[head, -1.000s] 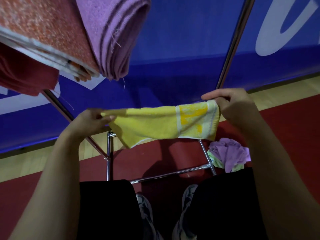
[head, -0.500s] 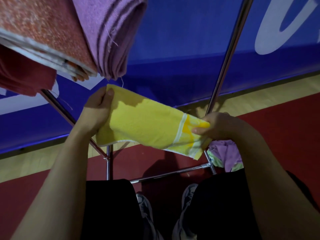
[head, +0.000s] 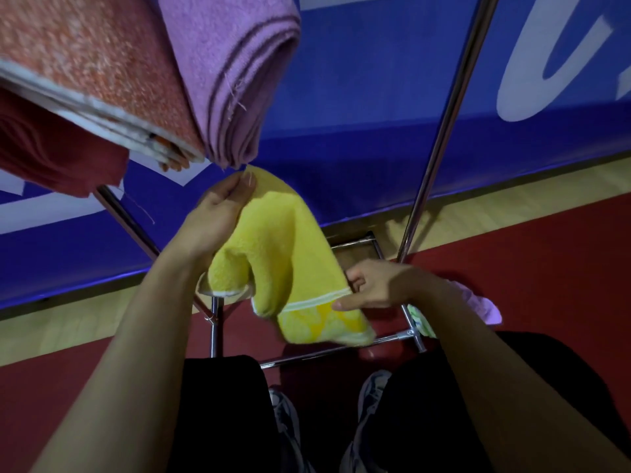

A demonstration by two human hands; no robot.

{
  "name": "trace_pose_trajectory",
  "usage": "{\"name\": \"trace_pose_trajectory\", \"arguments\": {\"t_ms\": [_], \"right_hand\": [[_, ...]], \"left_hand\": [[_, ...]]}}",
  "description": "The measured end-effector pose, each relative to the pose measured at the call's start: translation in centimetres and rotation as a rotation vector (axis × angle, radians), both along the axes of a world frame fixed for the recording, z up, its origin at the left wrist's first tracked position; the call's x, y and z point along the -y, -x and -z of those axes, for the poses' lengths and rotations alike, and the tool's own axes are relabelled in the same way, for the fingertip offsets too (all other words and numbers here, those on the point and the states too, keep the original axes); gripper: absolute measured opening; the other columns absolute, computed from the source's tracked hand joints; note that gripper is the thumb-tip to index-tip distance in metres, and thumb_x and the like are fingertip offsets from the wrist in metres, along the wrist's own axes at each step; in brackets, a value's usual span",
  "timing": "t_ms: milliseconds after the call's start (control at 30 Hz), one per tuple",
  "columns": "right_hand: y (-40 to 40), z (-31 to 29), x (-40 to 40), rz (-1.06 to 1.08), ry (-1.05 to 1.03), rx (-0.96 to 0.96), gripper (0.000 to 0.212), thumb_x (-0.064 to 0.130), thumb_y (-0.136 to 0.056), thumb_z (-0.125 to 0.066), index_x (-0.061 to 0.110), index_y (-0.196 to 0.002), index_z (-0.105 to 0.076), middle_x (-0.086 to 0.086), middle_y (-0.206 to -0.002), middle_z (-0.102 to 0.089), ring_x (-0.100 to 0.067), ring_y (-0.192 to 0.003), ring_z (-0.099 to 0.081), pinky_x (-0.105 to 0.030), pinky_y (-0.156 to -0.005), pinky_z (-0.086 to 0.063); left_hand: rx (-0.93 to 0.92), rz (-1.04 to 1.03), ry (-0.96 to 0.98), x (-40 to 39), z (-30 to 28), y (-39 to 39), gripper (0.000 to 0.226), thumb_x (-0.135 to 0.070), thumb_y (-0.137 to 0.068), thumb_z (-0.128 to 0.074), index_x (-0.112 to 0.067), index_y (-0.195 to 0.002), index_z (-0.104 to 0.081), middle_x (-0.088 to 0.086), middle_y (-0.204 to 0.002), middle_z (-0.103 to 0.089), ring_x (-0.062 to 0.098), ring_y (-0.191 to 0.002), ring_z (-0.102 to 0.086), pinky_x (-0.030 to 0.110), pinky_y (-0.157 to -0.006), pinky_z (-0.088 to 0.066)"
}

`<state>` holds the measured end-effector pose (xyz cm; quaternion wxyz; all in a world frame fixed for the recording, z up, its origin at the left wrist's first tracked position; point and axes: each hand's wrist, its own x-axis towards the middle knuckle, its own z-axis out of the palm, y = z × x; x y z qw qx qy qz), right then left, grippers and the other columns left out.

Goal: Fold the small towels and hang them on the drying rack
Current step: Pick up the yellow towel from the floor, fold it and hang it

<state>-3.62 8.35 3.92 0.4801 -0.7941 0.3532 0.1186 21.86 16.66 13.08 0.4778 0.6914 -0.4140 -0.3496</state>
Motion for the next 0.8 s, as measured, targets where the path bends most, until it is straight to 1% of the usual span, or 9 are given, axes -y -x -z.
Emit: {"name": "trace_pose_trajectory", "arguments": {"t_ms": [67, 167, 233, 300, 500, 600, 667, 733, 800], "right_hand": [[-0.2, -0.2, -0.4, -0.01, 0.061, -0.033, 0.036, 0.059, -0.083, -0.075, 0.03, -0.106, -0.074, 0.014, -0.108, -0.075, -0.009, -0.102, -0.07, -0.033, -0.099, -0.053], [-0.3, 0.1, -1.2, -0.05, 0.088, -0.05, 0.053, 0.065, -0.078, -0.07, 0.032, -0.12, -0.068, 0.015, -0.117, -0.073, -0.008, -0.107, -0.068, -0.035, -0.103, -0.051], [0.0, -0.2, -1.3, -0.093, 0.139, -0.038, 0.052, 0.058, -0.084, -0.068, 0.029, -0.128, -0.064, 0.009, -0.121, -0.072, -0.013, -0.109, -0.068, -0.037, -0.103, -0.052], [0.8, -1.0, -1.1, -0.06, 0.139, -0.032, 0.049, 0.045, -0.094, -0.07, 0.024, -0.137, -0.058, 0.004, -0.127, -0.069, -0.017, -0.114, -0.066, -0.036, -0.103, -0.05], [2.6, -1.7, 0.0, 0.241, 0.332, -0.011, 0.047, 0.049, -0.094, -0.067, 0.023, -0.131, -0.055, 0.004, -0.125, -0.066, -0.016, -0.112, -0.063, -0.033, -0.097, -0.049], [3.1, -2.1, 0.8, 0.36, 0.462, 0.131, 0.054, 0.045, -0.096, -0.065, 0.019, -0.141, -0.052, -0.003, -0.138, -0.063, -0.019, -0.128, -0.058, -0.035, -0.105, -0.045], [2.9, -2.8, 0.9, 0.431, 0.37, 0.229, 0.063, 0.04, -0.096, -0.065, 0.022, -0.151, -0.04, -0.007, -0.147, -0.055, -0.017, -0.138, -0.05, -0.035, -0.112, -0.041], [2.4, -4.3, 0.6, 0.476, 0.243, 0.313, 0.069, 0.036, -0.098, -0.063, 0.032, -0.157, -0.028, -0.006, -0.125, -0.062, -0.011, -0.12, -0.058, -0.028, -0.099, -0.045], [1.8, -5.6, 0.2, 0.468, 0.139, 0.409, 0.064, 0.025, -0.101, -0.058, 0.037, -0.156, -0.028, 0.006, -0.074, -0.057, -0.004, -0.065, -0.055, -0.02, -0.067, -0.044]], "left_hand": [[0.026, -0.046, 0.016, -0.1, 0.1, -0.6, 0.047, -0.064, -0.099, -0.054, -0.038, -0.137, -0.061, -0.005, -0.135, -0.064, 0.014, -0.116, -0.064, 0.036, -0.104, -0.05], [-0.007, -0.106, 0.017, -0.7, 0.2, -1.2, 0.046, -0.06, -0.1, -0.056, -0.034, -0.137, -0.063, -0.004, -0.133, -0.065, 0.015, -0.113, -0.066, 0.036, -0.1, -0.053], [0.006, -0.142, 0.017, -0.9, 0.5, -1.6, 0.028, -0.052, -0.104, -0.055, -0.033, -0.117, -0.071, -0.002, -0.112, -0.073, 0.007, -0.095, -0.071, 0.03, -0.094, -0.056], [0.106, -0.154, 0.001, -1.1, 0.7, -1.7, 0.023, -0.041, -0.109, -0.048, -0.034, -0.094, -0.063, -0.008, -0.088, -0.062, -0.005, -0.07, -0.061, 0.012, -0.07, -0.05], [0.274, -0.169, -0.064, -1.2, 1.1, -2.2, 0.037, -0.046, -0.11, -0.043, -0.023, -0.133, -0.059, -0.001, -0.11, -0.059, 0.013, -0.094, -0.058, 0.034, -0.085, -0.041], [0.368, -0.103, -0.033, -1.2, 0.8, -1.4, 0.035, -0.044, -0.11, -0.042, -0.017, -0.124, -0.06, 0.003, -0.104, -0.061, 0.019, -0.094, -0.057, 0.039, -0.079, -0.045], [0.414, -0.041, -0.016, -1.1, 0.6, -0.4, 0.036, -0.045, -0.11, -0.042, -0.019, -0.127, -0.06, 0.007, -0.105, -0.064, 0.021, -0.094, -0.059, 0.039, -0.078, -0.046], [0.418, 0.043, 0.018, -1.0, 0.5, 1.0, 0.031, -0.046, -0.109, -0.045, -0.02, -0.115, -0.061, 0.019, -0.093, -0.065, 0.027, -0.08, -0.063, 0.045, -0.069, -0.049], [0.401, 0.134, 0.075, -1.1, 0.6, 3.0, 0.028, -0.043, -0.109, -0.048, -0.018, -0.105, -0.061, 0.023, -0.086, -0.065, 0.034, -0.075, -0.063, 0.05, -0.066, -0.049]]}}
